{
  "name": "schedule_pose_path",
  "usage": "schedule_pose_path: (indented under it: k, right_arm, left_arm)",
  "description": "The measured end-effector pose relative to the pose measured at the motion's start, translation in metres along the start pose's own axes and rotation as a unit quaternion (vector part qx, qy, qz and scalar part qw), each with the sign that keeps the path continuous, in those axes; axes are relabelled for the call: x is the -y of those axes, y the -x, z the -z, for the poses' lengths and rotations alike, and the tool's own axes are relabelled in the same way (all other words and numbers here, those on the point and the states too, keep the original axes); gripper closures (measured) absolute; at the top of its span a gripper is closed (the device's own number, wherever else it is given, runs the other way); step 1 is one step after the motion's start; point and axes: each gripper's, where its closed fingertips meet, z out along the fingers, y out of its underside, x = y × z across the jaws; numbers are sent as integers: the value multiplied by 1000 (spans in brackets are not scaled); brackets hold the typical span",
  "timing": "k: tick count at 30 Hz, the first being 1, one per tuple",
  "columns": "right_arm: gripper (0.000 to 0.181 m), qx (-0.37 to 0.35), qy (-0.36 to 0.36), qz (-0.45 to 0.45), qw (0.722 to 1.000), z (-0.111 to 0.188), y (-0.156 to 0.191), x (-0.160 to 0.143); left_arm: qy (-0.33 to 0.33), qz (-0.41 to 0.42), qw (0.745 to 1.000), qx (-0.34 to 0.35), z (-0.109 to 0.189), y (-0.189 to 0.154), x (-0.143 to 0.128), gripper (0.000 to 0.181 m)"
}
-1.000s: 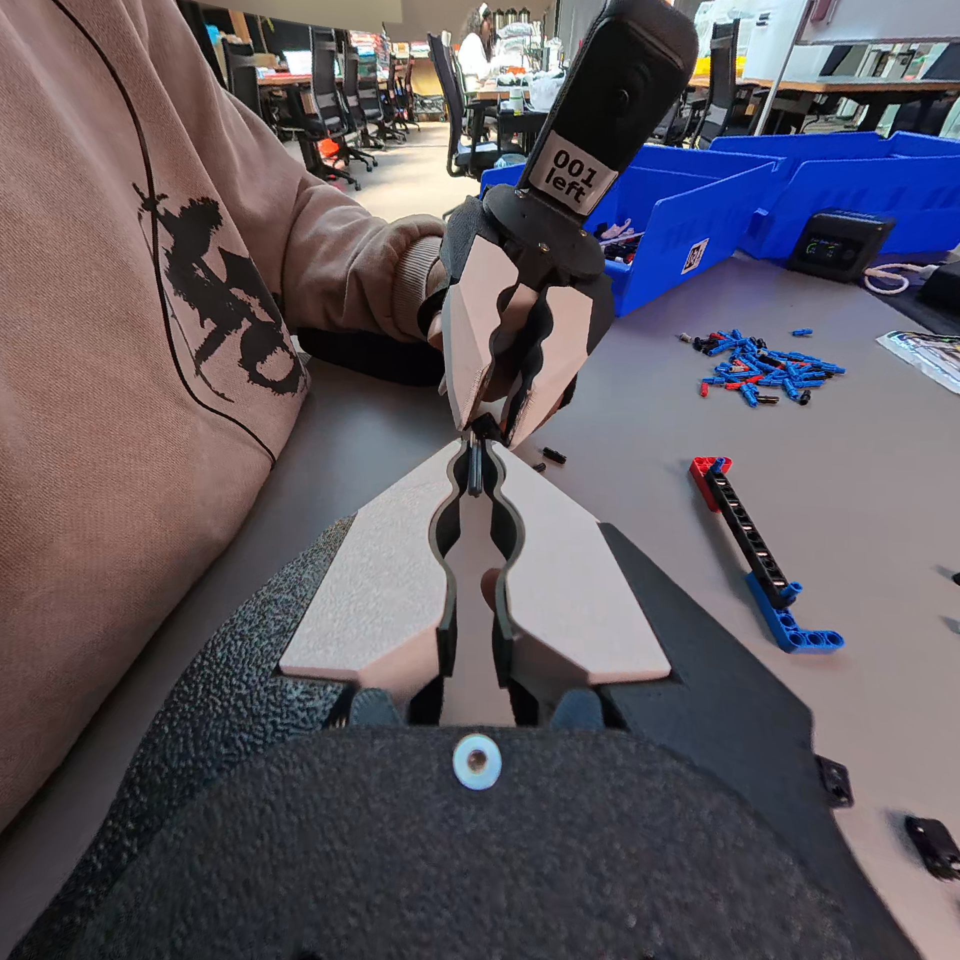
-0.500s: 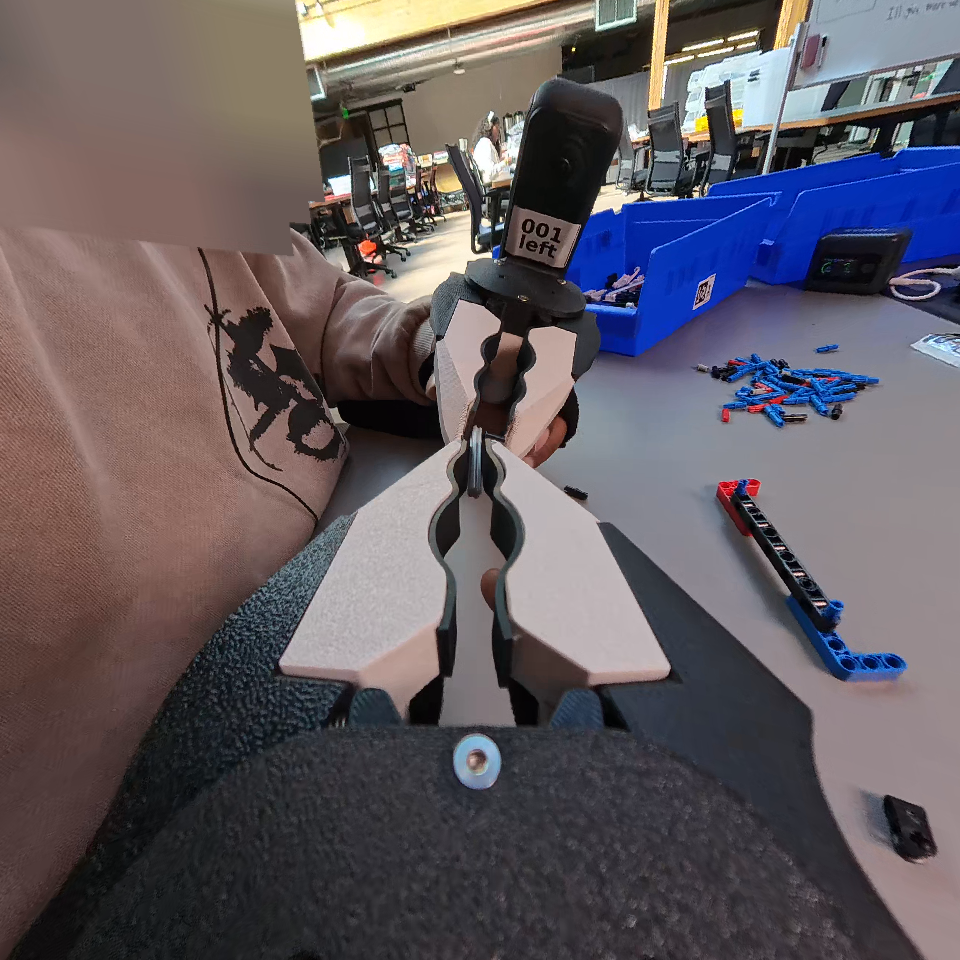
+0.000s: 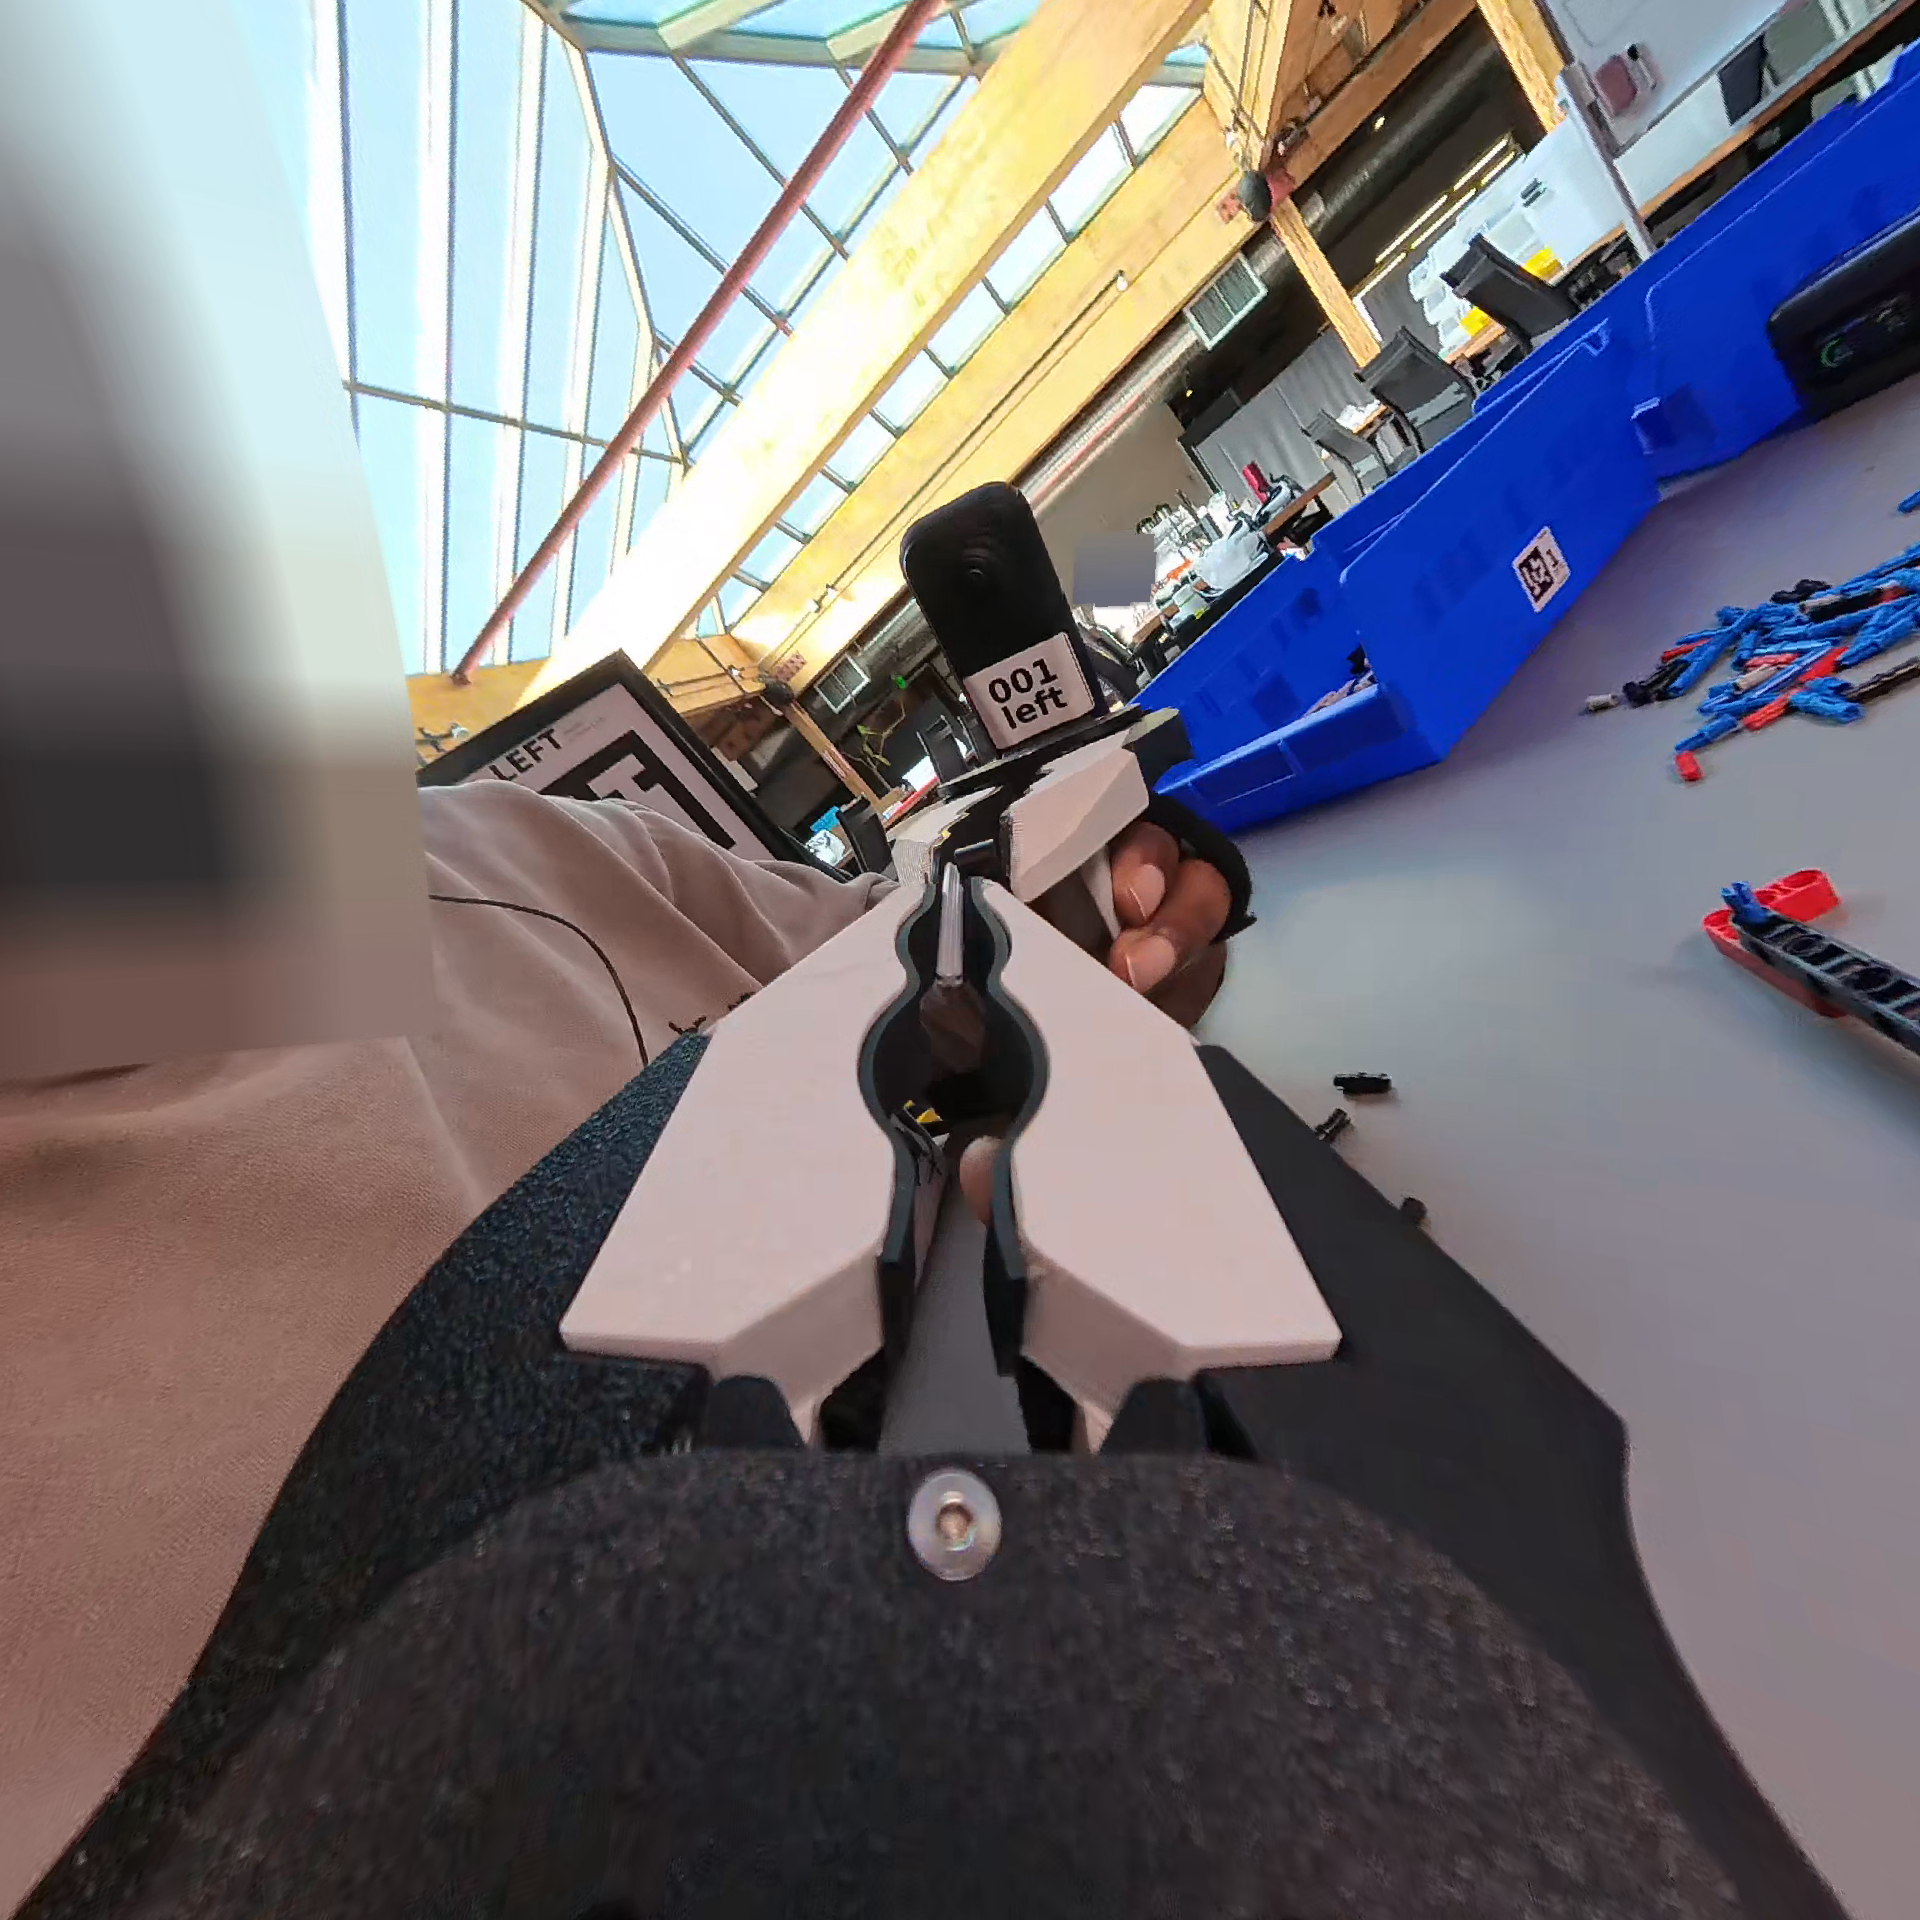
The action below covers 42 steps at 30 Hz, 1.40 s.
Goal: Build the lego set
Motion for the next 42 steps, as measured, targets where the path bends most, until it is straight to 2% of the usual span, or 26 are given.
schedule_pose_path:
  k: [4,11,15,17,22,28,42]
  right_arm:
    - [179,4,0,42,999,3,6,5]
    - [179,-18,-25,64,997,13,4,19]
    - [179,-91,19,186,978,15,-5,13]
    - [179,-103,53,236,965,11,-4,4]
    - [179,-100,71,228,966,7,-6,-5]
    - [179,-110,75,234,963,6,-8,-7]
    - [179,-131,71,278,949,3,-10,-5]
  left_arm:
    - [-3,1,1000,-1,2,1,0,174]
    - [-16,15,1000,-9,7,1,5,175]
    - [12,17,1000,-20,5,-1,-5,175]
    - [26,15,999,-19,3,-1,-11,175]
    - [47,14,999,-23,-1,-3,-20,175]
    - [43,38,998,-30,-2,-3,-21,175]
    - [-8,182,979,-86,0,-5,-10,175]
